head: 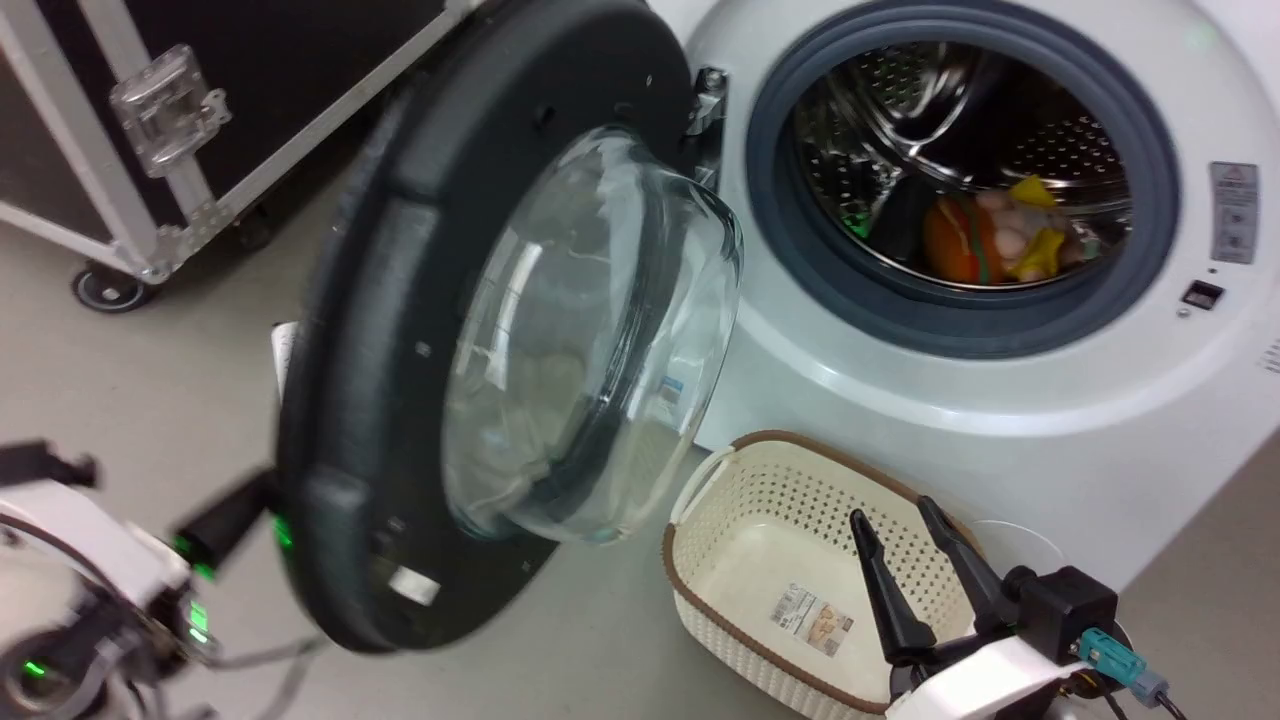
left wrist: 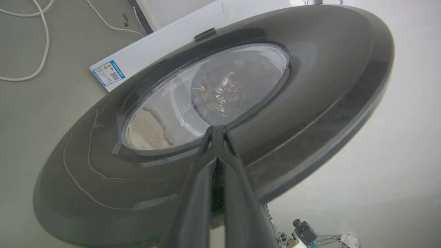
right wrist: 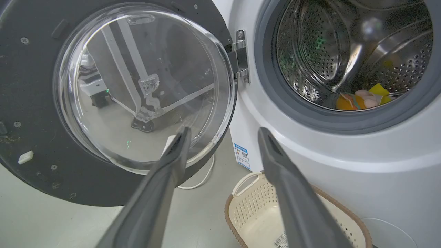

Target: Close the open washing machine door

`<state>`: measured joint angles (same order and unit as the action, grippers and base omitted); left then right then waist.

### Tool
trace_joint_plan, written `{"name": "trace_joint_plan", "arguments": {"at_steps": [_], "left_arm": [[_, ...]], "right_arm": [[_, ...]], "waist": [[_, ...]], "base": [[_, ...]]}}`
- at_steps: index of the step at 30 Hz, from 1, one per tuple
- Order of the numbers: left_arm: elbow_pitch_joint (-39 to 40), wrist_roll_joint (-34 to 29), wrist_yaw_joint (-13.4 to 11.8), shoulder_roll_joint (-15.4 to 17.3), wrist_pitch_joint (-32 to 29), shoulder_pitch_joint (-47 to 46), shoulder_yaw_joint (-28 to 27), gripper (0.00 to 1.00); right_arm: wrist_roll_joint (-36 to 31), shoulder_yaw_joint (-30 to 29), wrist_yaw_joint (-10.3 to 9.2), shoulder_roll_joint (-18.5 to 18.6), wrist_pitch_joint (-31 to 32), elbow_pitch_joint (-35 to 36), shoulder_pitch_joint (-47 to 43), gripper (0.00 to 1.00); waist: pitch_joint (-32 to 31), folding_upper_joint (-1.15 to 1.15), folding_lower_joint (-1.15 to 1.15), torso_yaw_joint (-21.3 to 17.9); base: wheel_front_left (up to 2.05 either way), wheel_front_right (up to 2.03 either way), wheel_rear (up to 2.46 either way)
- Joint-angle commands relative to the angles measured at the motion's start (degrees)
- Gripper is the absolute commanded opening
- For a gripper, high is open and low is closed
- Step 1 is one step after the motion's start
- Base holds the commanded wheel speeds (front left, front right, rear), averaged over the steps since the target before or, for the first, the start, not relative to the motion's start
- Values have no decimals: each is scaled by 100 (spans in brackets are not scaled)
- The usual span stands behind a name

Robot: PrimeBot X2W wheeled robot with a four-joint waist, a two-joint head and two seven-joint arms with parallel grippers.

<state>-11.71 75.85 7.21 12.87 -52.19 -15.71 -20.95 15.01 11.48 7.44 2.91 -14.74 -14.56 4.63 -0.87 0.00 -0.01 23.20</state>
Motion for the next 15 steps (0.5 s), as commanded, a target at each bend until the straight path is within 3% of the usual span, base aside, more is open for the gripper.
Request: {"name": "trace_joint_plan", "arguments": {"at_steps": [1, 7, 15], "left_arm": [[100, 23, 27, -148, -52, 154, 89, 0], [724, 90, 27, -651, -142, 901, 379, 0], [981, 212, 27, -948, -22, 1537, 1064, 0]], "right_arm": [[-19, -26, 5, -3, -26, 6, -59, 100], [-86, -197, 5, -3, -26, 17, -84, 100], [-199, -470, 5, -3, -26, 0, -111, 100]], "waist": [[-32, 0, 1, -63], [-64, 0, 1, -386], [15, 0, 1, -1071]], "base": [[0, 0, 0], [0, 0, 0], [0, 0, 0]]}}
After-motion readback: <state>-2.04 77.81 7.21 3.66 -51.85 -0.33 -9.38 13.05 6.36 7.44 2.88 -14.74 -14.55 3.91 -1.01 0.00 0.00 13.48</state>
